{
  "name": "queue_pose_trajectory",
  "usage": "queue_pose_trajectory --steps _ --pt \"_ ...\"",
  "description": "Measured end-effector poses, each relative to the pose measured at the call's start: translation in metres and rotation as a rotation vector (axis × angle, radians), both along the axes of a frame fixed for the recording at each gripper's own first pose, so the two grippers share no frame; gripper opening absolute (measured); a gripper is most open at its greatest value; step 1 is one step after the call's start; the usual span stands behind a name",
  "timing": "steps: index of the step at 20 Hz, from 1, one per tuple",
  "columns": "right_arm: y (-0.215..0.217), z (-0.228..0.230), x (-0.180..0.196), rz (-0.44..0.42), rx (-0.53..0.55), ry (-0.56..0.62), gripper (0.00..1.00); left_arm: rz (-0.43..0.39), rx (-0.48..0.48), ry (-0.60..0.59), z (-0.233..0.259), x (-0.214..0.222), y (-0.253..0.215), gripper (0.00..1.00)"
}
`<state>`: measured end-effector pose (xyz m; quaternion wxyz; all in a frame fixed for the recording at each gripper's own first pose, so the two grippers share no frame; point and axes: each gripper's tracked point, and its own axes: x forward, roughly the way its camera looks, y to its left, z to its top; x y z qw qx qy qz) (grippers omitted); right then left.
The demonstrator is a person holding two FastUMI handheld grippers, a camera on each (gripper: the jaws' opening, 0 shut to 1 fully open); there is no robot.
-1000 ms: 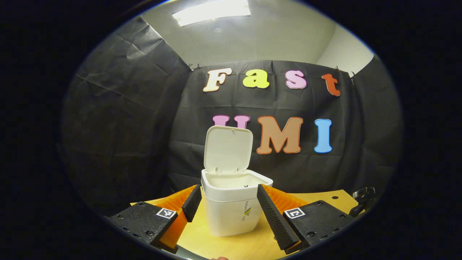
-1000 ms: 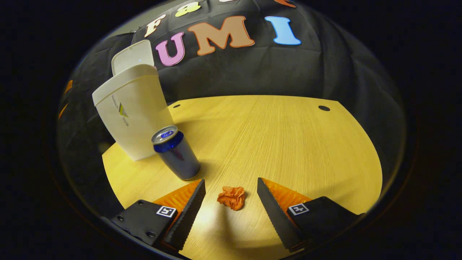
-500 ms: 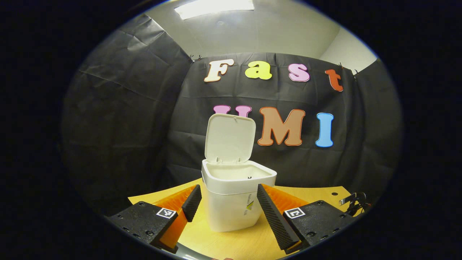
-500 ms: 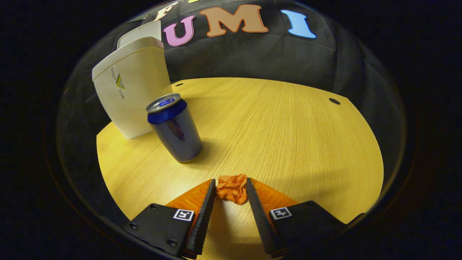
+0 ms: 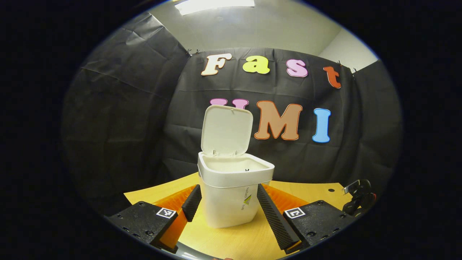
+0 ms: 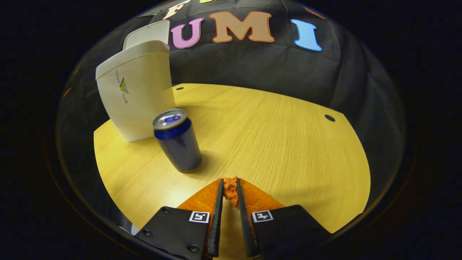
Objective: Press the lid of the desktop garbage bin to open it, pick up the crumpled paper on the desktop and throw it into the bin, then pick up the pop can on the desktop and drop it into the bin, and finally close the garbage bin lid.
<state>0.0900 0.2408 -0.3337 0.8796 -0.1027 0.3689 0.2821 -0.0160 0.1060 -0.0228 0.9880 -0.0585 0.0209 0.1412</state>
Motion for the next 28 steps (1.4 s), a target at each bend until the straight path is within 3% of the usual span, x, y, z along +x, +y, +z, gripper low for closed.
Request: queue_pose_trajectory --steps 7,14,18,21,25,28 --pt "0.048 0.147 0.056 0.097 0.116 -0.179 0.28 -0.011 -0.021 -0.01 -0.002 0.002 -0.002 0.93" --pt "0.157 0.296 0.082 0.27 0.248 -0.401 0.28 -0.005 -0.006 0.009 -0.009 -0.007 -0.002 0.93" --pt "0.235 0.318 0.063 0.392 0.282 -0.436 0.3 0.003 -0.022 0.021 -0.013 -0.013 -0.001 0.93" --pt "0.29 0.304 0.068 0.452 0.245 -0.394 0.28 0.003 -0.017 0.035 -0.016 -0.018 -0.003 0.93" --pt "0.329 0.298 0.077 0.492 0.211 -0.364 0.29 -0.017 -0.005 0.041 -0.017 -0.018 -0.011 0.93" --pt "0.336 0.289 0.067 0.5 0.194 -0.367 0.55 -0.035 -0.007 0.051 -0.02 -0.016 -0.017 0.92"
